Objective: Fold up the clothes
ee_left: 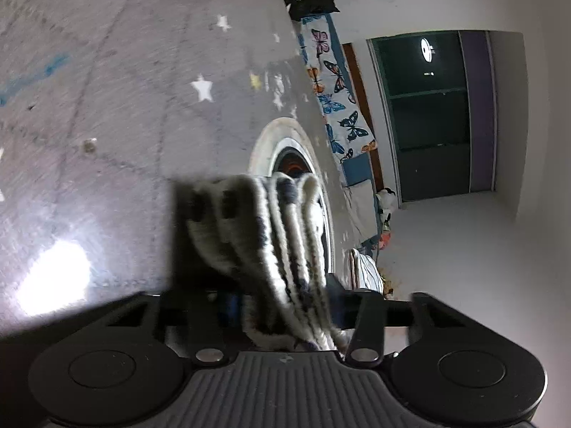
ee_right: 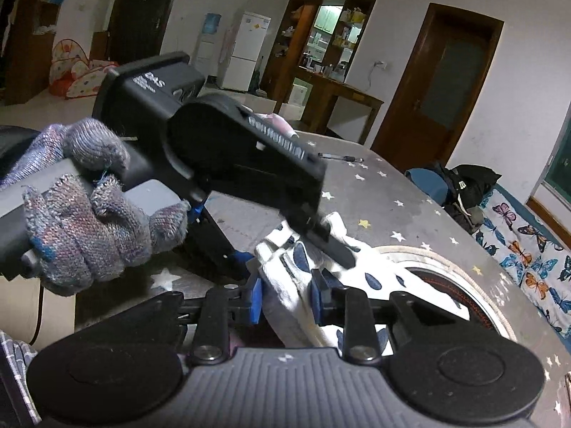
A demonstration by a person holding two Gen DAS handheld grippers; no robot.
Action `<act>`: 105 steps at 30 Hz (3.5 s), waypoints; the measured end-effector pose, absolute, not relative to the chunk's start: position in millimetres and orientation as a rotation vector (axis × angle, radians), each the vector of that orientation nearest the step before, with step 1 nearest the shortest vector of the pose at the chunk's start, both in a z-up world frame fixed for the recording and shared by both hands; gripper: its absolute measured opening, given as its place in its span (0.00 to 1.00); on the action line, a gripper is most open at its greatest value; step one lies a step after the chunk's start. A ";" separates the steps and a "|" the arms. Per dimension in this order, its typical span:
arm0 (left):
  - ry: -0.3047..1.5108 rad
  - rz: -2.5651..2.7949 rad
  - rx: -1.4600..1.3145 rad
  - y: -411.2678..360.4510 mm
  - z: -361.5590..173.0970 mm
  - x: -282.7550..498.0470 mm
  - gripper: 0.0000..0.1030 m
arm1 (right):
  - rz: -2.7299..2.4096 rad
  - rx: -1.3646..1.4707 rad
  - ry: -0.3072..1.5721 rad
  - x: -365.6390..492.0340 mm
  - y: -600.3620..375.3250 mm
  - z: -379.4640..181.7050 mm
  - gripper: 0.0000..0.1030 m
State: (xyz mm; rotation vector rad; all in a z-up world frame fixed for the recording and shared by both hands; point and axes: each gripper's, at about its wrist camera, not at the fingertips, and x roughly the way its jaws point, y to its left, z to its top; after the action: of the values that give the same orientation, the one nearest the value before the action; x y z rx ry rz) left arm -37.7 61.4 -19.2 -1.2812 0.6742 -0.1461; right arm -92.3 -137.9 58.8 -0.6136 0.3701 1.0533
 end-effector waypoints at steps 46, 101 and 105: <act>0.698 -0.152 -1.166 88.5 -11.1 -41.9 0.33 | 0.762 -0.150 0.696 62.1 -210.0 53.0 0.38; 0.798 -0.182 -0.852 47.4 42.9 9.8 0.33 | 0.596 0.013 0.690 67.3 -291.3 61.3 0.04; 0.819 -0.244 -0.802 15.2 52.7 33.9 0.33 | 0.529 0.019 0.659 61.0 -323.5 72.9 0.04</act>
State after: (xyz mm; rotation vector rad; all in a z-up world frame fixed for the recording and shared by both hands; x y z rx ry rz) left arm 33.9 15.2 52.7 -0.8023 0.8185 -0.2437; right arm 61.0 -323.5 72.9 0.0193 0.6588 0.5290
